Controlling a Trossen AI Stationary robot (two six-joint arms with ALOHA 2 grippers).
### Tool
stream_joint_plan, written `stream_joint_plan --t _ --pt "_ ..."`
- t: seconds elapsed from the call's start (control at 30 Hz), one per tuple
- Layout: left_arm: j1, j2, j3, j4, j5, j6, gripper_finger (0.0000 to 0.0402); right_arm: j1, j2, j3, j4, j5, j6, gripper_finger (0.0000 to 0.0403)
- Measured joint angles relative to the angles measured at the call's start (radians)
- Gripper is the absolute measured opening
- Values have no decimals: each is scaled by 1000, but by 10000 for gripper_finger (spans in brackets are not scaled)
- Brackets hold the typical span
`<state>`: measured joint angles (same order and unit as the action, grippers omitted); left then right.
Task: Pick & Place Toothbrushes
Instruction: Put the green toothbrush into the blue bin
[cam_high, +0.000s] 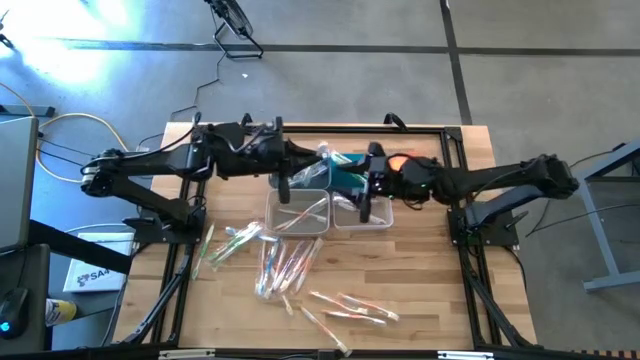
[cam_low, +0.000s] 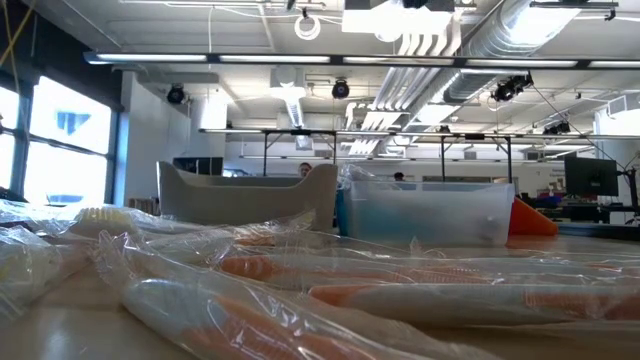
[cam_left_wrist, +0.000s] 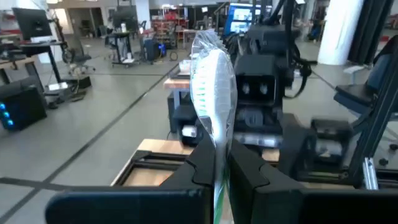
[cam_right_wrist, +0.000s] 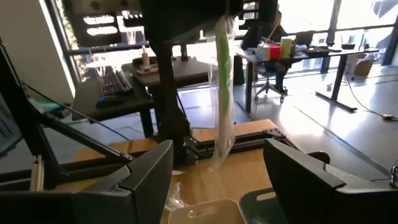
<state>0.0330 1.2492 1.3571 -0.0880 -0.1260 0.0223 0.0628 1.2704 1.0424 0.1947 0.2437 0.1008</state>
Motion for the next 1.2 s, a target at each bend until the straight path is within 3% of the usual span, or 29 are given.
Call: stream_joint_plan --t 0.43,0.6,1.2 --pt "0 45 -1 37 47 -28 12 -13 135 0 225 6 -22 244" --pt "0 45 -1 37 48 -28 12 -30 160 0 273 -60 -21 236" --pt "-1 60 -1 33 51 -34 12 -66 161 0 311 -167 -22 88"
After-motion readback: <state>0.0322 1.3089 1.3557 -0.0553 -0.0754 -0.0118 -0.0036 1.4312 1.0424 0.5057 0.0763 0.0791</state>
